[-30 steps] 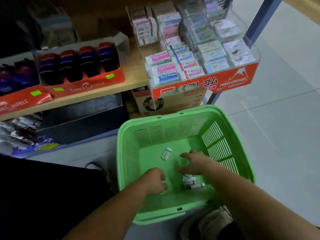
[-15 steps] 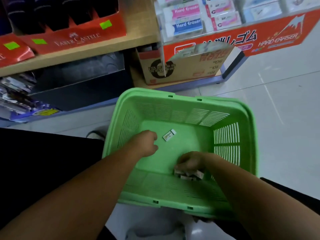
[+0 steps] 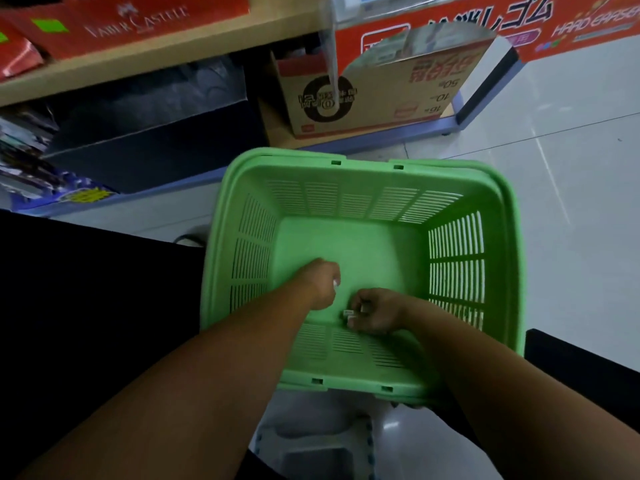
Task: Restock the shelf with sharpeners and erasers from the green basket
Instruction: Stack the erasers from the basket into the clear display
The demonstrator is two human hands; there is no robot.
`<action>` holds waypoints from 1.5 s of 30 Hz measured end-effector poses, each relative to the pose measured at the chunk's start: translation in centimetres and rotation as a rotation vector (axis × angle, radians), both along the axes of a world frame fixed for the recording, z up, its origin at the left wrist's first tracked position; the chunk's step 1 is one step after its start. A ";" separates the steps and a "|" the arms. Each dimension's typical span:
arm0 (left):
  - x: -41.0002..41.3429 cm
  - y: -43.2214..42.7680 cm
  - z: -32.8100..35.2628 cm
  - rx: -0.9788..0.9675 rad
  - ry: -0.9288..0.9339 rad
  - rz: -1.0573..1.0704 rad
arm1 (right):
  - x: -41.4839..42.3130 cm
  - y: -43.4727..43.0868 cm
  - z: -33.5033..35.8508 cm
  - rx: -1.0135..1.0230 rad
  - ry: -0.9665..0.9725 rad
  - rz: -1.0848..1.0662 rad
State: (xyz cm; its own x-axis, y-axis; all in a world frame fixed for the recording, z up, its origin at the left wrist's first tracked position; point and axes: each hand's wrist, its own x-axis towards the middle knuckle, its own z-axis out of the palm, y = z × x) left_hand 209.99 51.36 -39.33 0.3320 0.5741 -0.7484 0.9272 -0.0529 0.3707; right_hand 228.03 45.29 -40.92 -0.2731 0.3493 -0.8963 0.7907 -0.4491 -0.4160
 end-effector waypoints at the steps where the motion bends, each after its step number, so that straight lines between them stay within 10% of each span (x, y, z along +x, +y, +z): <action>1: -0.5 -0.2 0.2 -0.032 0.012 -0.008 | -0.4 0.2 0.2 -0.001 -0.003 0.031; 18: 1.1 -2.0 1.5 -0.417 -0.116 0.024 | 1.1 1.3 2.5 -0.154 -0.033 -0.143; 28: 2.4 -1.1 2.0 -0.441 -0.062 -0.143 | 2.8 3.5 4.2 -0.224 -0.132 0.233; 45: -1.2 4.0 8.7 -0.362 -0.234 0.190 | 2.4 8.2 13.1 -0.302 0.448 -0.635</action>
